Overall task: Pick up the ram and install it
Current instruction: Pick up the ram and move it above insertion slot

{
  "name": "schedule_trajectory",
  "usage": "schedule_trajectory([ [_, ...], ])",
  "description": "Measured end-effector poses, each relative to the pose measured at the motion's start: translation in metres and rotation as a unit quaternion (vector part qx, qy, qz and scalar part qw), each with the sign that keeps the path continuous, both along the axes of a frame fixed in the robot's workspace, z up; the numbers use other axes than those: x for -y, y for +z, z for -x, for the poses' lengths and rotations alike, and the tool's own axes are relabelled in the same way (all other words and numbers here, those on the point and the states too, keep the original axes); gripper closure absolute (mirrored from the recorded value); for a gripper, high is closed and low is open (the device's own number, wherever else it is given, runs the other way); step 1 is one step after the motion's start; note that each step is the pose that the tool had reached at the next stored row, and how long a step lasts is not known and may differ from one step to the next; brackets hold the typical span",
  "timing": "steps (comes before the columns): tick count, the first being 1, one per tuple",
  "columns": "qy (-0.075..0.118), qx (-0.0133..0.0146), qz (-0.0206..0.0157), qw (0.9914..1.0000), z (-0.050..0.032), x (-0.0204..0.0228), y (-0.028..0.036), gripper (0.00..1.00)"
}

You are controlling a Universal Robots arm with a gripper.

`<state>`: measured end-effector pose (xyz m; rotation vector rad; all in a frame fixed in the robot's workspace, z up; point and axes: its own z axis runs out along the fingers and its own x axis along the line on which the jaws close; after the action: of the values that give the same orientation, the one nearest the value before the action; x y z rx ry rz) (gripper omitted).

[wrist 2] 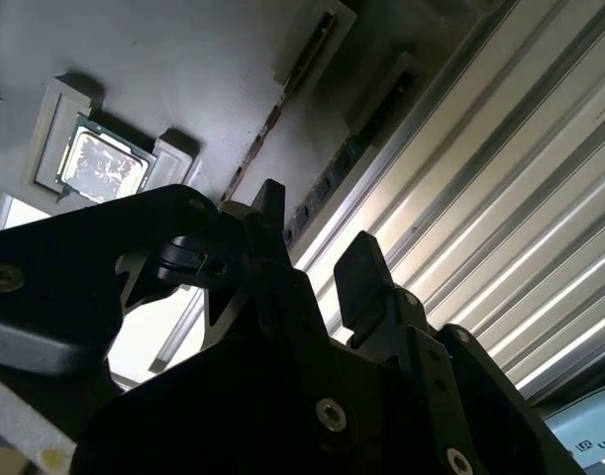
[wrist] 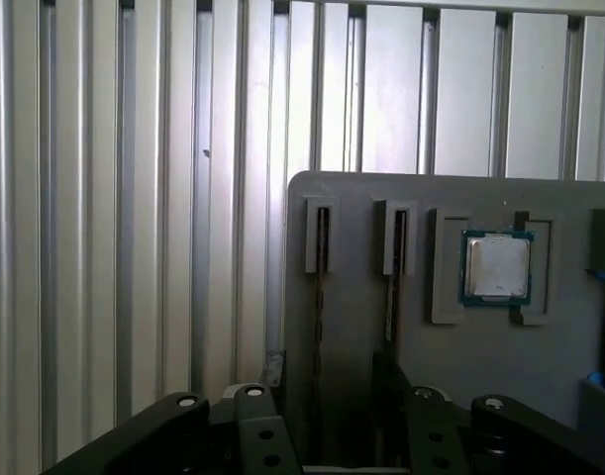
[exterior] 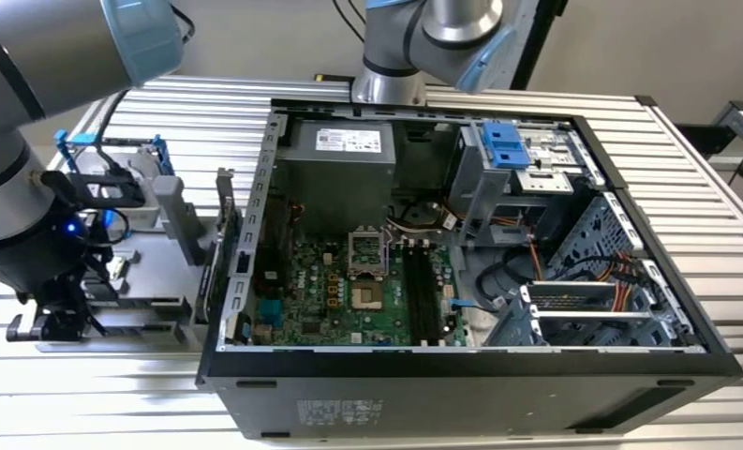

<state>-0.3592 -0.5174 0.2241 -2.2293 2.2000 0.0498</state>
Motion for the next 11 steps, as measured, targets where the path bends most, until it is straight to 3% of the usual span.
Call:
schedule_trajectory([
  [11,0.0,0.0,0.0,1.0,0.0,0.0,-0.0118,0.0],
])
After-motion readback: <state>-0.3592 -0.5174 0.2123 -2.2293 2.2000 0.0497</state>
